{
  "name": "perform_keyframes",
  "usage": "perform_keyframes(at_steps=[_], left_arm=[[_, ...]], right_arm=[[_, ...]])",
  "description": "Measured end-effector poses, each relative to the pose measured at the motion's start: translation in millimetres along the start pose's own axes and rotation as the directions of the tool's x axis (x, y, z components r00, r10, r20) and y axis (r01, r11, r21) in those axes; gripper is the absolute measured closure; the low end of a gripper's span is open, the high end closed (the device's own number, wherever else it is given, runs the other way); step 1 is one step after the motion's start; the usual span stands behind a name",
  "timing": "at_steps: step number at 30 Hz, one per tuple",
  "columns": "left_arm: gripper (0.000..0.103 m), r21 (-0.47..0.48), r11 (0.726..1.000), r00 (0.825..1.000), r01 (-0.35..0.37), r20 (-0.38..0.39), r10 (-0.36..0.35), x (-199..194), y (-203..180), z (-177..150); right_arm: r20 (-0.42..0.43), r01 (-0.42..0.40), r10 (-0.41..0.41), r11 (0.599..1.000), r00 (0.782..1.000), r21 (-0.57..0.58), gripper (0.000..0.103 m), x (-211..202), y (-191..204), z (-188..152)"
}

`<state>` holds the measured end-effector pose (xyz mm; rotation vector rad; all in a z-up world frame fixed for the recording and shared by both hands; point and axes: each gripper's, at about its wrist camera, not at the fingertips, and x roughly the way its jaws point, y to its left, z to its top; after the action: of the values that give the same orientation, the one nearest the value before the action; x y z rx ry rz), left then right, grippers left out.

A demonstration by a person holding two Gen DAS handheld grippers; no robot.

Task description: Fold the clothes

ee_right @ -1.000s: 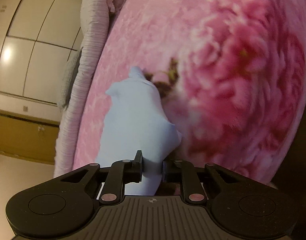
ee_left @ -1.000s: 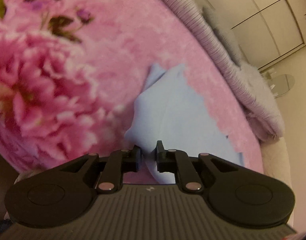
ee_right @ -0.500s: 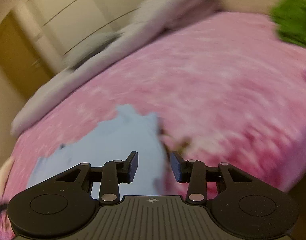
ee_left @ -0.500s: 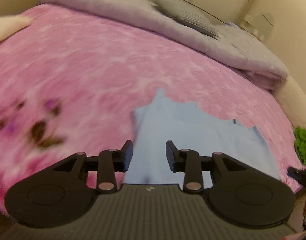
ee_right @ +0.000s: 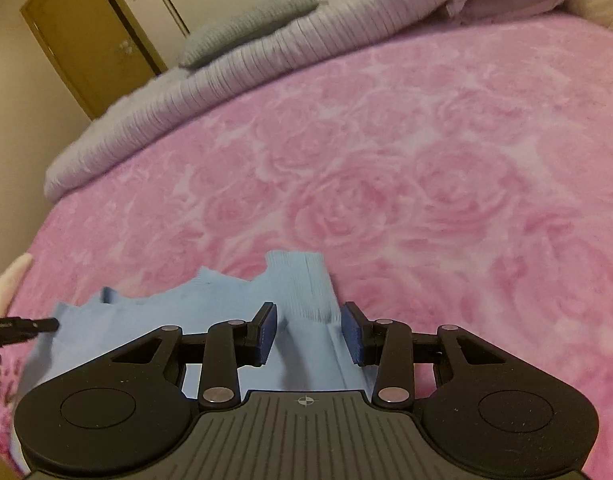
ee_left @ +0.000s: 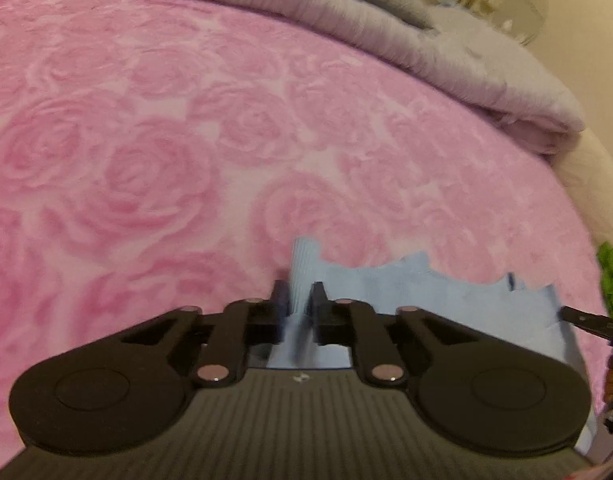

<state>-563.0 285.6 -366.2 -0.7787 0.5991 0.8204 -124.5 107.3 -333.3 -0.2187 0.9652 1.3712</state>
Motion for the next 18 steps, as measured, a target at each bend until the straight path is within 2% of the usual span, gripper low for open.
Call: perform_keyframes(at_steps=[1,4,7,9,12,14,15,17,18], left_arm=[[0.097,0.007,1.0,1.0,0.016,0.019,-0.016,-1,1,0],[0.097,0.031,0.999,0.994,0.036,0.105,-0.039,-9,2,0],[0.097,0.055,0.997,0.98,0.054,0.189,-0.064,-16,3,1],[0.097,0.039,0.998,0.983,0.047,0.178,-0.053,-6,3,4],[0.096,0.043,0.999,0.996,-0.014,0.089,0.01,22,2,6],[0.093,0.052,0.998,0.998,-0.043,0.058,0.04,32,4,4],[0.092,0.053,0.997,0.997,-0.048,0.07,0.044,30,4,4],[0.092,0.054,0.993,0.989,-0.107,0.109,0.1,16,3,6],[0.092,0.045,0.991,0.983,-0.129,0.135,0.122,3,3,5]], right_arm=[[0.012,-0.008,0.008,1.0,1.0,-0.019,0.091,0,0,1],[0.069,-0.019,0.024,0.998,0.997,-0.068,0.092,-10,2,3],[0.137,-0.021,0.03,0.997,0.99,-0.074,0.093,-17,3,8],[0.136,-0.003,0.012,0.998,0.991,-0.062,0.092,-11,3,10],[0.079,0.05,-0.045,0.997,0.996,-0.06,0.092,9,4,9],[0.041,0.086,-0.083,0.994,0.996,-0.061,0.092,23,4,9],[0.03,0.1,-0.099,0.993,0.995,-0.057,0.092,25,5,9],[0.034,0.133,-0.131,0.99,0.991,-0.041,0.076,17,8,12],[0.057,0.172,-0.17,0.984,0.984,-0.042,0.056,8,11,12]])
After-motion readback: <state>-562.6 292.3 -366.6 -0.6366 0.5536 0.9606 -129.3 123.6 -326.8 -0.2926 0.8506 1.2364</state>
